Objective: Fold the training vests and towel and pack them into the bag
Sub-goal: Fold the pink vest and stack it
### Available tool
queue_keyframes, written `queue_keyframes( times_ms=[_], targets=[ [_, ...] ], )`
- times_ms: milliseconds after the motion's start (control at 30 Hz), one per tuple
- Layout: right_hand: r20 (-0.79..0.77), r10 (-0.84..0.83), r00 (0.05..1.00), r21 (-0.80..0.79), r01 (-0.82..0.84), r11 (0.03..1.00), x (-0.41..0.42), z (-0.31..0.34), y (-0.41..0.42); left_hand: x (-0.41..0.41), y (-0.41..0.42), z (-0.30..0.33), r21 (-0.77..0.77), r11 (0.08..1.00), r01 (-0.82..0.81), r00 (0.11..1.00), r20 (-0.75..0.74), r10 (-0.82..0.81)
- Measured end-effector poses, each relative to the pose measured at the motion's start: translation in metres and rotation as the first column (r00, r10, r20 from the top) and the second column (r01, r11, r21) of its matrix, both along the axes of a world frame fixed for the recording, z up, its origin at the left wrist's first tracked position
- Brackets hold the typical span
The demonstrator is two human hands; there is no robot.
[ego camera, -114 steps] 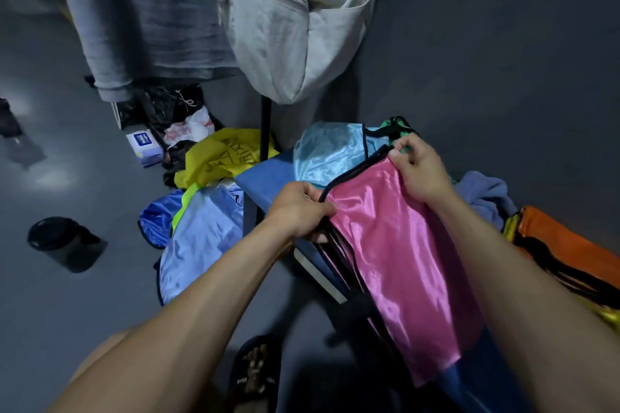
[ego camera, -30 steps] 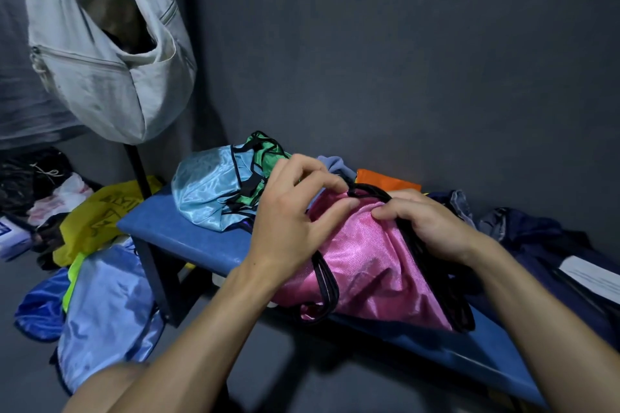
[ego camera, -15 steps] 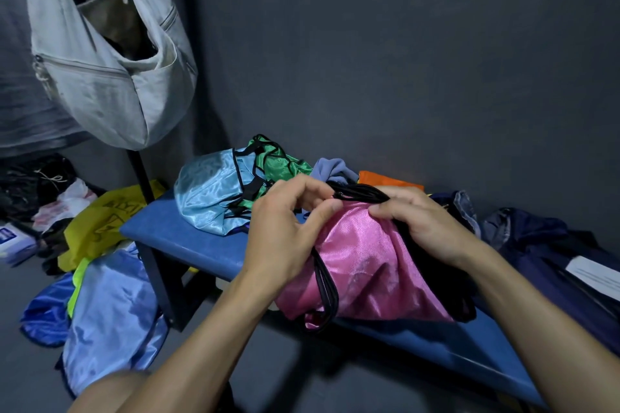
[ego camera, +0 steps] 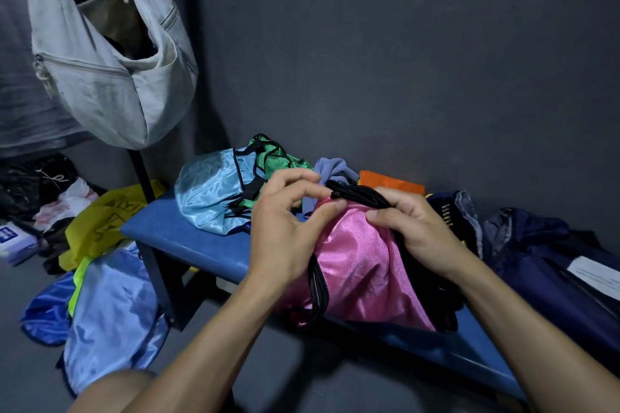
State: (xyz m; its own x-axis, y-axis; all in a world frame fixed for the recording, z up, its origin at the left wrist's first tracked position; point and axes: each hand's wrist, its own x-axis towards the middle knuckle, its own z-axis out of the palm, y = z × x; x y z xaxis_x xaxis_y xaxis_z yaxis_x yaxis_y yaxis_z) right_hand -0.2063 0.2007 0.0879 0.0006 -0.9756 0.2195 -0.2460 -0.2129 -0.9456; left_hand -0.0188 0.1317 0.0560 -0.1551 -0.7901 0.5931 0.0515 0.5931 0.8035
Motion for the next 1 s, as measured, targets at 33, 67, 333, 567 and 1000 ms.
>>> queue_keyframes(
  times_ms=[33,67,333,567,1000],
  targets=[
    [0.007,-0.009,1.0,-0.002,0.009,1.0,0.001,-0.001,0.0,-0.001,0.001,0.0,0.031,0.999,0.036,0.999,-0.027,-0.036],
    [0.02,-0.008,1.0,-0.003,0.008,1.0,0.001,-0.001,0.001,-0.001,0.001,0.001,0.044,0.997,0.057,0.998,-0.039,-0.055],
    [0.119,0.015,0.993,0.07,-0.023,0.997,0.007,-0.004,0.002,0.003,0.004,0.005,-0.287,0.957,0.043,0.991,0.133,-0.005],
    [0.079,-0.034,0.996,0.025,0.032,0.999,0.008,-0.007,0.003,0.007,0.002,0.008,-0.304,0.932,0.198,0.966,0.22,-0.133],
    [-0.12,0.017,0.993,-0.037,-0.022,0.999,0.001,-0.007,0.011,0.003,-0.004,0.003,-0.36,0.917,0.173,0.957,0.283,-0.069]
  ],
)
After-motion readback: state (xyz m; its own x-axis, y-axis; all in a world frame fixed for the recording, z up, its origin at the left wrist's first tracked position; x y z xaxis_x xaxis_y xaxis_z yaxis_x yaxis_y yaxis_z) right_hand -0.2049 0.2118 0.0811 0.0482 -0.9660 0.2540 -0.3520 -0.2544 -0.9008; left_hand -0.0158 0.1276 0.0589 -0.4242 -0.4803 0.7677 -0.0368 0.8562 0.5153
